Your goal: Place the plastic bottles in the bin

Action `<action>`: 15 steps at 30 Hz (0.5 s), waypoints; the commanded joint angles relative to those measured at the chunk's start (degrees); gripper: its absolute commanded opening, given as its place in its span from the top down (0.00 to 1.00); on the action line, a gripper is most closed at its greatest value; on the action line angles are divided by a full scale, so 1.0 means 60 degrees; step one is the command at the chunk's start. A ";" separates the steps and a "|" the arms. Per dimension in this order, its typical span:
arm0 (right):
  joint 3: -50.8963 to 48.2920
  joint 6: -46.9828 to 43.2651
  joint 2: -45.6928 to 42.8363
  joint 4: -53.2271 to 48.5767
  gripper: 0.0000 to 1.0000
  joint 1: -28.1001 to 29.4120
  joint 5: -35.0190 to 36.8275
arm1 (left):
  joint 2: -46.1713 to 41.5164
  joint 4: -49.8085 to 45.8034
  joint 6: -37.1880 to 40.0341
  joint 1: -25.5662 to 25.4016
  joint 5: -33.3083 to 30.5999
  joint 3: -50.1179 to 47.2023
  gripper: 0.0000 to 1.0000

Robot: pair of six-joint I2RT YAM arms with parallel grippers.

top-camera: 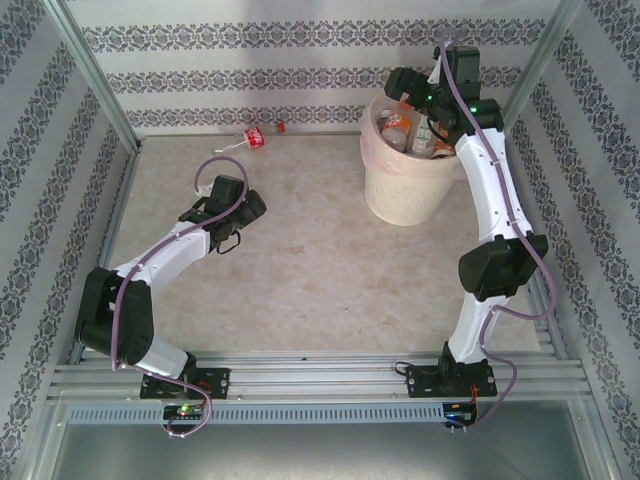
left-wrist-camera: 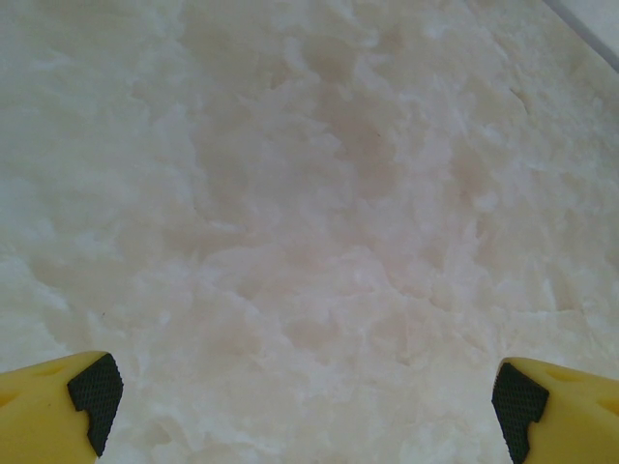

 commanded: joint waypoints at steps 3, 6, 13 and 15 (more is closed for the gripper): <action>-0.0884 -0.0913 -0.1329 0.0814 0.02 0.0479 0.0295 | 0.0105 0.0016 0.0630 0.0205 -0.0139 0.0368 0.01; -0.1867 -0.1449 -0.1987 0.1551 0.02 0.0899 0.0154 | 0.0647 0.0371 0.1242 0.0413 -0.0125 0.0752 0.00; -0.4569 -0.1682 -0.3296 0.3709 0.02 0.2243 -0.0213 | 0.2569 0.1024 0.3044 0.1284 0.0597 0.2754 0.00; -0.5335 -0.1525 -0.3526 0.4501 0.02 0.2592 -0.0430 | 0.3182 0.1305 0.3621 0.1575 0.1168 0.3367 0.00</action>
